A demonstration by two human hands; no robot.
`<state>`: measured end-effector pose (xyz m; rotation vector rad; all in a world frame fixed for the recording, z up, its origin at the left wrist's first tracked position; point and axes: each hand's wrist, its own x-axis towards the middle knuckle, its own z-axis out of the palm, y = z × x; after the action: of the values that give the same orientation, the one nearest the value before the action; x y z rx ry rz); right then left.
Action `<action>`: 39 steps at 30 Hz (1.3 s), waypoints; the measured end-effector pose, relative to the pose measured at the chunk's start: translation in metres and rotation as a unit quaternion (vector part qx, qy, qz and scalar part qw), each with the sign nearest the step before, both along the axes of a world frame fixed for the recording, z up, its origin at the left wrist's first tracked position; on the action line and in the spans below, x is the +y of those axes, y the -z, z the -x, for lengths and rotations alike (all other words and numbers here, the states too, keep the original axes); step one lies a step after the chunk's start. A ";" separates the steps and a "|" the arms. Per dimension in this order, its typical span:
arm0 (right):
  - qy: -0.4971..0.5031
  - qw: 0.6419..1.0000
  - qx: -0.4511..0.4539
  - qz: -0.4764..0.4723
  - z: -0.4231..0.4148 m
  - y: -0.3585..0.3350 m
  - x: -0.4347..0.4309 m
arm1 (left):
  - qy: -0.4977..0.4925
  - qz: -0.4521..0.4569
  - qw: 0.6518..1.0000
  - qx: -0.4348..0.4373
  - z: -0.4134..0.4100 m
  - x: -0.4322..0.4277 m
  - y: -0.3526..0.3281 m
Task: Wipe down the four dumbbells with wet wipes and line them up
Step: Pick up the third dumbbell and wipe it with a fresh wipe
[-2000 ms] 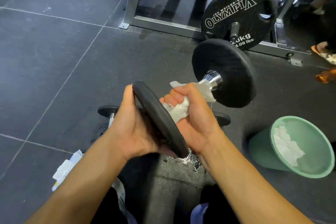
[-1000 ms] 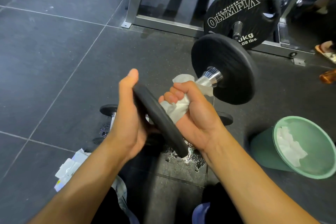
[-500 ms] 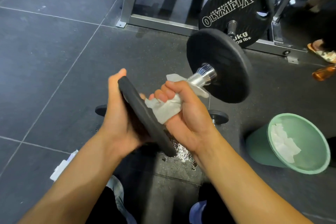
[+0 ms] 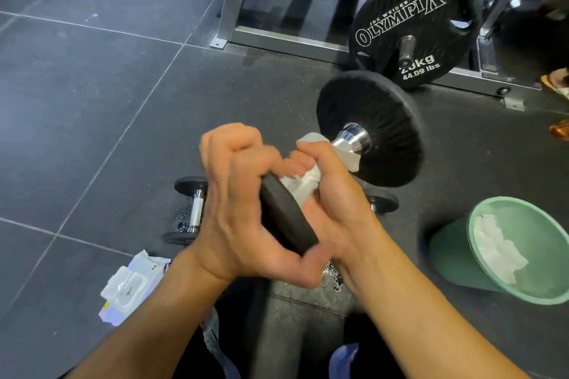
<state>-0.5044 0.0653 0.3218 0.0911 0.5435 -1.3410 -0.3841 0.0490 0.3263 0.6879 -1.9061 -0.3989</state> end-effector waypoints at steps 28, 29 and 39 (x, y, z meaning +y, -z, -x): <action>0.043 0.994 0.054 0.084 0.031 -0.014 0.007 | 0.043 -0.416 0.866 0.276 0.015 -0.002 -0.004; 0.041 0.994 0.055 0.085 0.031 -0.014 0.007 | 0.039 -0.448 0.841 0.301 0.016 -0.003 -0.007; 0.097 0.995 -0.009 0.037 0.044 -0.002 -0.002 | 0.121 -0.863 0.437 0.223 0.009 -0.014 0.018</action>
<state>-0.5482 0.0635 0.3237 0.0977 0.4782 -1.5477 -0.3927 0.0351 0.3081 1.2597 -0.3572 -2.5568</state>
